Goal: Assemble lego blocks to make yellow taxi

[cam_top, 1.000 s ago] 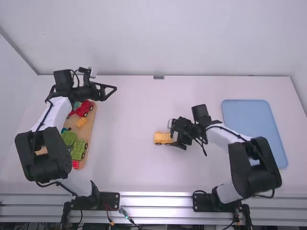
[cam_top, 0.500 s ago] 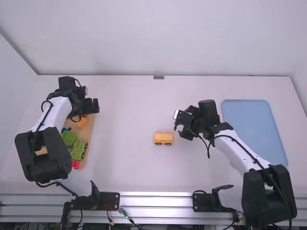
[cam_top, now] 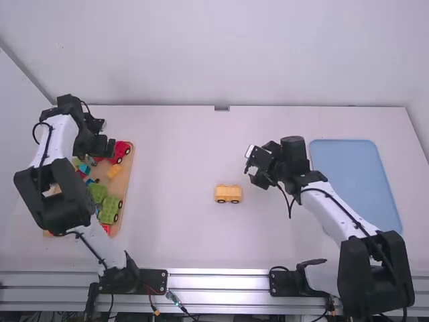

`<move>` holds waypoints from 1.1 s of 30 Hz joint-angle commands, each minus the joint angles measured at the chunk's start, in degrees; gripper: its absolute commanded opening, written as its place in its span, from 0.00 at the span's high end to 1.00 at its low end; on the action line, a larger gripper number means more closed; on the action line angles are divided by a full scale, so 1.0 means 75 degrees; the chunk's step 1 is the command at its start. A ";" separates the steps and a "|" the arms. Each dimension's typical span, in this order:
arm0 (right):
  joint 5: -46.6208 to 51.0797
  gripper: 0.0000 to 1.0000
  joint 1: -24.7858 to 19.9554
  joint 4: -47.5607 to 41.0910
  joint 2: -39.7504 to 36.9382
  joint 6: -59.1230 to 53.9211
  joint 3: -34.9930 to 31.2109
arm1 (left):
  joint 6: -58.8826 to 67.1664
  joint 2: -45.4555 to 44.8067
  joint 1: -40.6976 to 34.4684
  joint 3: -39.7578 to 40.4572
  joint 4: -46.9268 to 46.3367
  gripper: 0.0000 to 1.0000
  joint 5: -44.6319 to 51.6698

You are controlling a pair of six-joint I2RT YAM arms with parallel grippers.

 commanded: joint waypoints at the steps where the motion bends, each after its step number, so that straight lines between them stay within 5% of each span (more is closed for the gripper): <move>1: -0.0038 0.01 -0.0125 0.0061 -0.0119 0.0102 -0.0035 | 0.1641 0.0519 -0.0108 0.0341 -0.0256 0.03 -0.0082; 3: -0.0035 0.01 -0.0149 0.0087 -0.0119 0.0102 -0.0035 | 0.2256 0.0662 -0.0108 0.0356 -0.0259 0.09 -0.0085; 5: -0.0038 0.01 -0.0207 0.0128 -0.0119 0.0102 -0.0035 | 0.3197 0.0804 -0.0108 0.0265 -0.0119 0.25 -0.0108; 14: -0.0015 0.01 -0.0163 0.0341 -0.0119 0.0099 -0.0035 | 0.4074 0.0857 0.0050 -0.0437 0.0417 0.28 0.0254; 21: -0.0047 0.01 -0.0242 0.0376 -0.0119 0.0160 -0.0035 | 0.3899 0.0857 0.0047 -0.1498 0.1693 0.41 0.0291; 28: -0.0041 0.01 -0.0219 0.0399 -0.0119 0.0157 -0.0035 | 0.4007 0.0857 0.0052 -0.1988 0.2136 0.39 0.0300; 33: -0.0047 0.01 -0.0221 0.0356 -0.0119 0.0160 -0.0035 | 0.4013 0.0857 0.0050 -0.2203 0.2422 0.48 0.0440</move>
